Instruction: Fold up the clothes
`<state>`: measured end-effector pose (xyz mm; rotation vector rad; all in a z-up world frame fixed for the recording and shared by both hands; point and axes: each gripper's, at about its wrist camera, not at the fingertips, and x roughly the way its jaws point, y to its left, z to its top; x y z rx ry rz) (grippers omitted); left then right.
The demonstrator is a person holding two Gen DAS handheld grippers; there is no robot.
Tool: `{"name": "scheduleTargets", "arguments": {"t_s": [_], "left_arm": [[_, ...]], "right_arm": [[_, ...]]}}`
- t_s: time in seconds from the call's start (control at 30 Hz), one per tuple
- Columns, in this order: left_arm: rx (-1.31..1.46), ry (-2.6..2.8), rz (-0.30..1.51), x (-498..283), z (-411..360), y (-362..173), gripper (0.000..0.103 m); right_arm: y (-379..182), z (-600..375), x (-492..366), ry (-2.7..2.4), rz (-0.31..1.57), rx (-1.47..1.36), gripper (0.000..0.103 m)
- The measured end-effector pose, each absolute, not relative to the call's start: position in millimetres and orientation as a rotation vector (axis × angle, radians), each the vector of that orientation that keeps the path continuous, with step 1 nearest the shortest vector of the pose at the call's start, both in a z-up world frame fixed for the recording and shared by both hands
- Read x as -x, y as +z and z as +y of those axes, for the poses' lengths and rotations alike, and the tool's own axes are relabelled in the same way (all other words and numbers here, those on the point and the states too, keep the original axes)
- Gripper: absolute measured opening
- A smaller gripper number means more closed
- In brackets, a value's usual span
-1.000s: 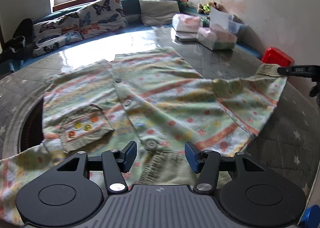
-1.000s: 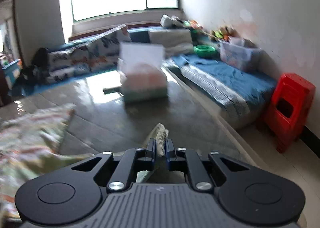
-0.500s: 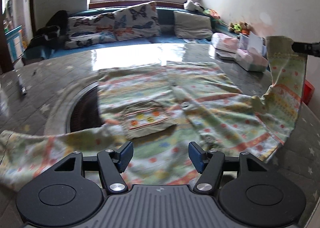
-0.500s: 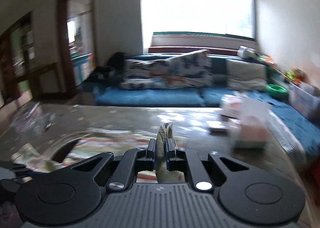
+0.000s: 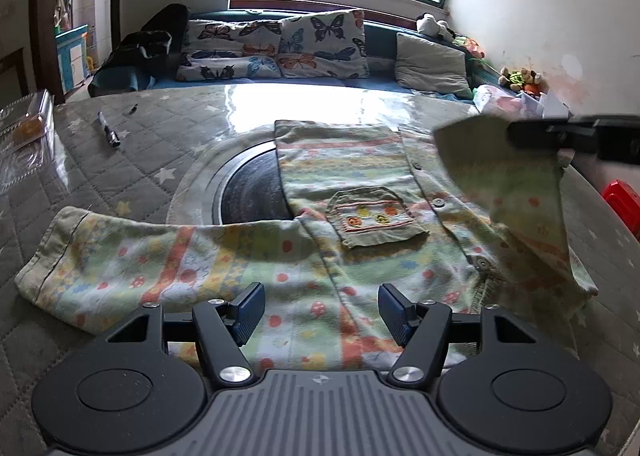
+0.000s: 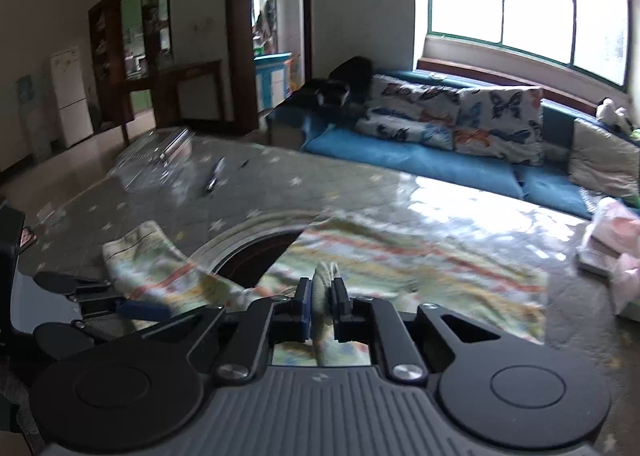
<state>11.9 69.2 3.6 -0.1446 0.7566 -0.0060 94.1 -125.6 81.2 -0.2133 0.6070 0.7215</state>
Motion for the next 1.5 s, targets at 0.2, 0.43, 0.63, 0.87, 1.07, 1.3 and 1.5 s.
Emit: {"name": "scheduleTargets", "arguments": {"t_s": [0.2, 0.43, 0.63, 0.87, 1.07, 1.3, 1.5], "left_arm": [[0.147, -0.007, 0.762, -15, 68, 3, 0.066], [0.138, -0.052, 0.753, -23, 56, 6, 0.066], [0.122, -0.109, 0.76, -32, 39, 5, 0.065], [0.094, -0.158, 0.774, -45, 18, 1, 0.065], [0.076, -0.169, 0.794, -52, 10, -4, 0.065], [0.069, -0.159, 0.812, -63, 6, -8, 0.065], [0.045, -0.137, 0.833, -68, 5, -16, 0.064]], "right_arm": [[81, -122, -81, 0.781, 0.604, 0.236, 0.03], [78, -159, -88, 0.697, 0.632, 0.292, 0.031], [43, -211, -96, 0.58, 0.755, 0.287, 0.031], [6, -248, -102, 0.509, 0.865, 0.237, 0.031], [9, -247, -117, 0.517, 0.837, 0.226, 0.031], [17, -240, -141, 0.52, 0.799, 0.209, 0.031], [5, -240, -153, 0.51, 0.82, 0.196, 0.031]]}}
